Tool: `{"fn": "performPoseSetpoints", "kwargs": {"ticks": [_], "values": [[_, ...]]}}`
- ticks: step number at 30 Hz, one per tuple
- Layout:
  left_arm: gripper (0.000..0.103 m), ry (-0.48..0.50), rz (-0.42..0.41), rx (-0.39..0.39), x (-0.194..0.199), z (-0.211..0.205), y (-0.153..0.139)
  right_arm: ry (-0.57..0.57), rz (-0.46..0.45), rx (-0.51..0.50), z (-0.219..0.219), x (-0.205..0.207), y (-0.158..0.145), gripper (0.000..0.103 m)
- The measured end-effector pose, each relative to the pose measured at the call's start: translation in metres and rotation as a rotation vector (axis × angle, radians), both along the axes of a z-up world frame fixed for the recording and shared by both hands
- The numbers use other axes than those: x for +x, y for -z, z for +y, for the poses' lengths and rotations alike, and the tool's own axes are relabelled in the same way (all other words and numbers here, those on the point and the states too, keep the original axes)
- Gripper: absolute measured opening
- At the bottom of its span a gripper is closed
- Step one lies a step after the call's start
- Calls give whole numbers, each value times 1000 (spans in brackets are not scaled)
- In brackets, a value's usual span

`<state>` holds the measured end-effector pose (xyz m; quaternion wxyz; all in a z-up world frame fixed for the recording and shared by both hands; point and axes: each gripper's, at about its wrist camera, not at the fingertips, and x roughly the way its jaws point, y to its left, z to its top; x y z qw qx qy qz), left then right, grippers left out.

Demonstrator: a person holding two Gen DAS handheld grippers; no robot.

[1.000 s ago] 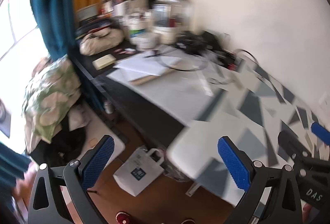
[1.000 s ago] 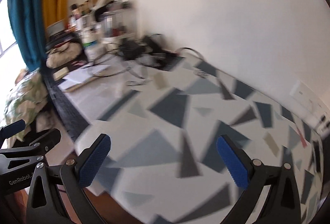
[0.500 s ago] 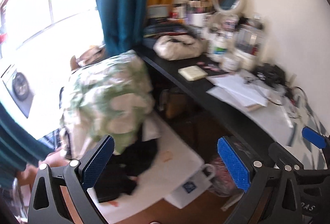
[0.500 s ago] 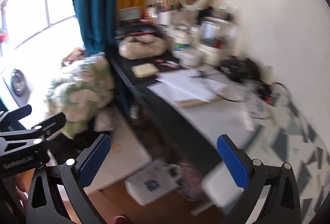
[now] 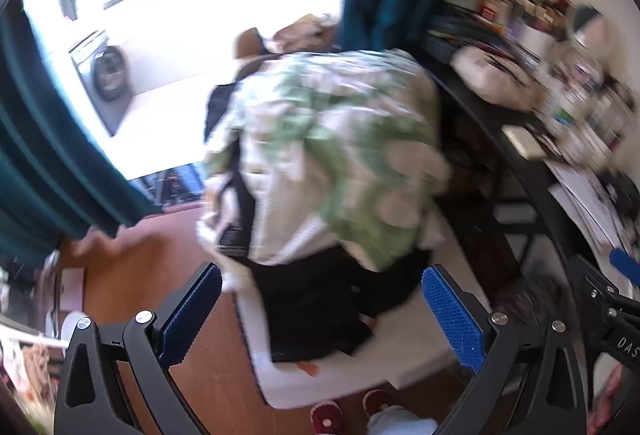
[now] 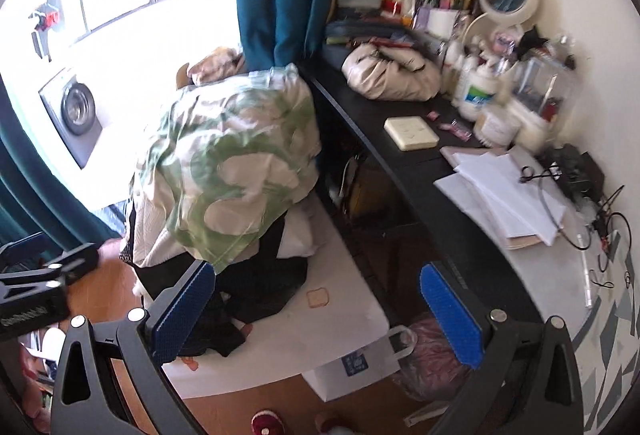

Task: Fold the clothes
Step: 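Turn both grippers toward the clothes pile on the chair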

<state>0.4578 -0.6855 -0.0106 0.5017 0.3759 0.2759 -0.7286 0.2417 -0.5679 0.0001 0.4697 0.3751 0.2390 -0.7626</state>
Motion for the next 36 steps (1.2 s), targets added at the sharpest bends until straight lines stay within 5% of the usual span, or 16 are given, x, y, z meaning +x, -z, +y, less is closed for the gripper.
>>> {"fn": "performPoseSetpoints", "kwargs": {"ticks": [3,11,15,21,23,27,32,36], "values": [[101,-55,5,0,21,-20,8,-40,-36,13,-17,1,12,90],[101,-142,106,46,51,-76,18,-130,-92,-53,-68,-11,28,91],[101,-180,88,111,51,-111,30,-311,-290,-23,-106,-19,44,91],[101,-227,-42,103,59,-141,47,-339,-92,80,-152,3,54,91],[101,-207,-39,107,67,-151,54,-354,-85,116,-168,13,60,88],[101,-148,-31,83,91,-174,64,-393,-71,126,-193,48,64,58],[100,5,18,12,139,-210,63,-294,-124,102,-218,103,64,55],[100,112,-25,-38,190,-253,60,-171,-134,127,-242,162,64,55]]}}
